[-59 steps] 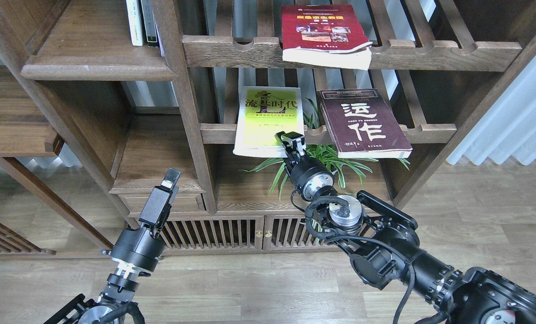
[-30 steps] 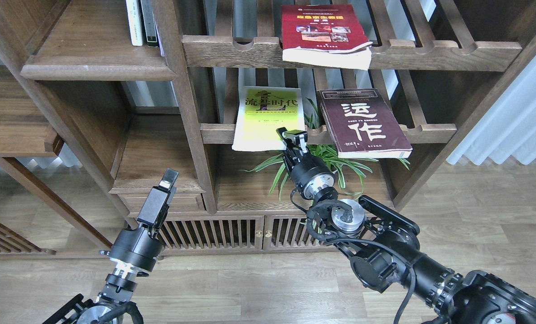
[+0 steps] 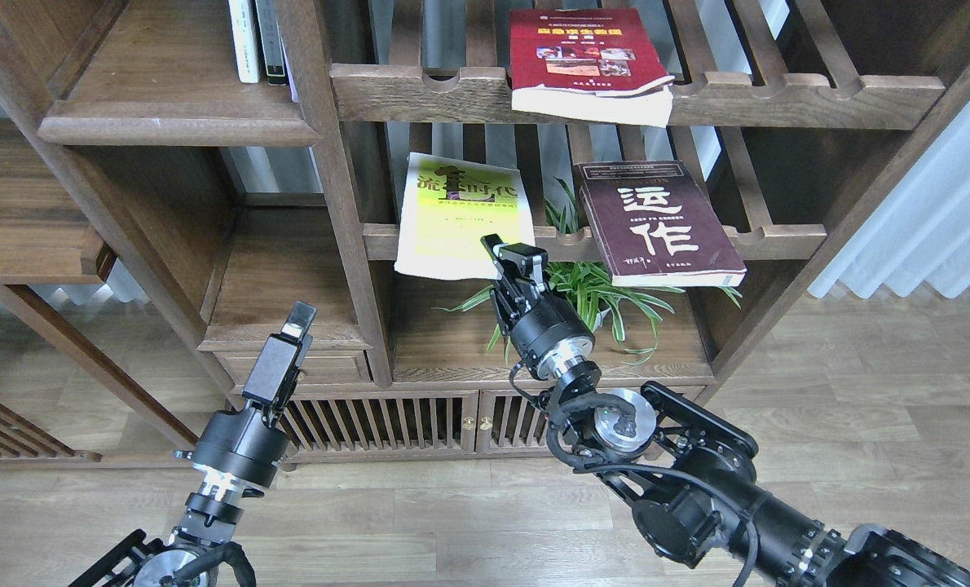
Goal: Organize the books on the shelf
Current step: 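Pull the yellow book off the shelf toward the robot with the right gripper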
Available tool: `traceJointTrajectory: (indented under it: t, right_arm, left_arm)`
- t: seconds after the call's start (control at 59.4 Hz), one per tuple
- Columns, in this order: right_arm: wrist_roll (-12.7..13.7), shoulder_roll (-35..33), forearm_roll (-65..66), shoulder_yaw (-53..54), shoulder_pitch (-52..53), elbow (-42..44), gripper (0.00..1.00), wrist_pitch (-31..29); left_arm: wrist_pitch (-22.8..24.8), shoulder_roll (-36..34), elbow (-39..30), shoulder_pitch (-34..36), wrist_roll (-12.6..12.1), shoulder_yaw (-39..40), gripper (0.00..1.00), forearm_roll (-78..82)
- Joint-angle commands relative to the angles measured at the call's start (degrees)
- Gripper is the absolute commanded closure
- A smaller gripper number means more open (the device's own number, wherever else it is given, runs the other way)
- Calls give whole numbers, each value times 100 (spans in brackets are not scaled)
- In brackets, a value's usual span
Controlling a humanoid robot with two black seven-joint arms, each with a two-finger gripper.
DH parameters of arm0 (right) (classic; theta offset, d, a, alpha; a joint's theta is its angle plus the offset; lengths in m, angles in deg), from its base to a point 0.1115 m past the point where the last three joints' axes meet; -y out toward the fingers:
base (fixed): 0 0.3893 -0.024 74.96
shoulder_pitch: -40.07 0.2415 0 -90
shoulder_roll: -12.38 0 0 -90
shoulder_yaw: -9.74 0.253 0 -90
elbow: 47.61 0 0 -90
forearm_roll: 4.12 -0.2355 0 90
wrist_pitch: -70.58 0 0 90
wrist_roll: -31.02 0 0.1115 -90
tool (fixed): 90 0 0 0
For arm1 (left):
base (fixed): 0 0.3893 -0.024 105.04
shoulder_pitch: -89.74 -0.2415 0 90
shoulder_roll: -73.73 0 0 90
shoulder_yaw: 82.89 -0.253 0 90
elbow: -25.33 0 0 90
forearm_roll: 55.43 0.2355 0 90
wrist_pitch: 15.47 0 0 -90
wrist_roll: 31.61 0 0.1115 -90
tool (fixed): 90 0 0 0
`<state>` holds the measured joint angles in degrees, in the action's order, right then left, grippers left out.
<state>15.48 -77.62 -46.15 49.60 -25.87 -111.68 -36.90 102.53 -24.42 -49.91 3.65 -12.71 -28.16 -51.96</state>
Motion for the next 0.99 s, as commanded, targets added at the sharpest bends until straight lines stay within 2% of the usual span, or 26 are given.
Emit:
traceJointTrajectory:
  t: [0.0,0.152,0.32,0.556,0.792,0.977]
  right_arm:
    - [86,0,274,-21,-129,-27,94,-519]
    - [121,-17,424,-39,-455,-185,94,-1052]
    - [244,-88,511,-74,-604,-246,94,-1052]
    - [596,-360,784,-83,-920,-229,94,-1052]
    - [614,-474,775,-83,-1044,-229,94,-1052]
    - [737,-589,784,-100,-1184,-255,94,-1052]
  left_arm:
    - [0,15,-17,-4,-1,99,0,-12]
    - [0,7,-52,-22,34,178,1,-21]
    - [0,7,-114,-30,26,214,1,-21]
    - [0,-20,-158,-13,8,222,1,-30]
    - [0,-46,-202,-13,8,345,1,-30]
    - [0,-81,-202,-13,8,504,1,-39]
